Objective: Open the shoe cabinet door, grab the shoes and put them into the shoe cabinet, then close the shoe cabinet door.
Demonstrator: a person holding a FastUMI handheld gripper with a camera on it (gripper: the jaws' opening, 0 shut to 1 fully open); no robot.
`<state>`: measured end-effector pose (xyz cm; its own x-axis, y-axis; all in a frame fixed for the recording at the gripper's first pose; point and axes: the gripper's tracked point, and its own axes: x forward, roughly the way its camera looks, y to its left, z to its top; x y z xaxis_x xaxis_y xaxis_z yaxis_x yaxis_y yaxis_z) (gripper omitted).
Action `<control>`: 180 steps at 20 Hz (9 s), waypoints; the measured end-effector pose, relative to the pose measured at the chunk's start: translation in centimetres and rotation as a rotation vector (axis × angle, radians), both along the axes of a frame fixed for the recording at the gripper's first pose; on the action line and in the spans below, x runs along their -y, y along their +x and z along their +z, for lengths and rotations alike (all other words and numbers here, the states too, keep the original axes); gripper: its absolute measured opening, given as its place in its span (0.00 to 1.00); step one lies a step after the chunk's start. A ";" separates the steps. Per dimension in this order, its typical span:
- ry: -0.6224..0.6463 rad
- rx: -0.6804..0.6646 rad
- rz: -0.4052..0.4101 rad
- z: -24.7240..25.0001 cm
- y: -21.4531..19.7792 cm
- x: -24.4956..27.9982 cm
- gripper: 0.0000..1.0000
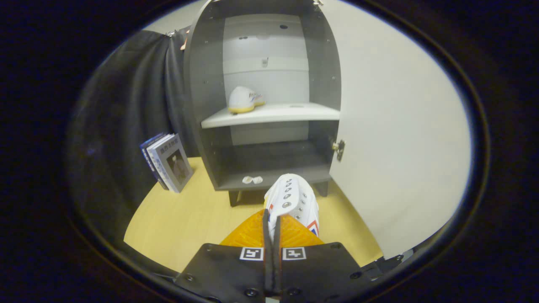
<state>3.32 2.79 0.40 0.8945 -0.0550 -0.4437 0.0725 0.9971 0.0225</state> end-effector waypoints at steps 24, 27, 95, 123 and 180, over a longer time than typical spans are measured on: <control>-0.017 0.117 0.094 10.0 35.2 4.7 0.02; -0.030 0.088 0.125 8.9 35.9 4.1 0.02; 0.008 0.336 -0.210 24.9 -19.1 28.8 0.95; -0.002 0.456 0.059 25.8 -0.2 31.3 0.93; -0.027 0.510 0.112 25.5 16.2 -5.3 0.93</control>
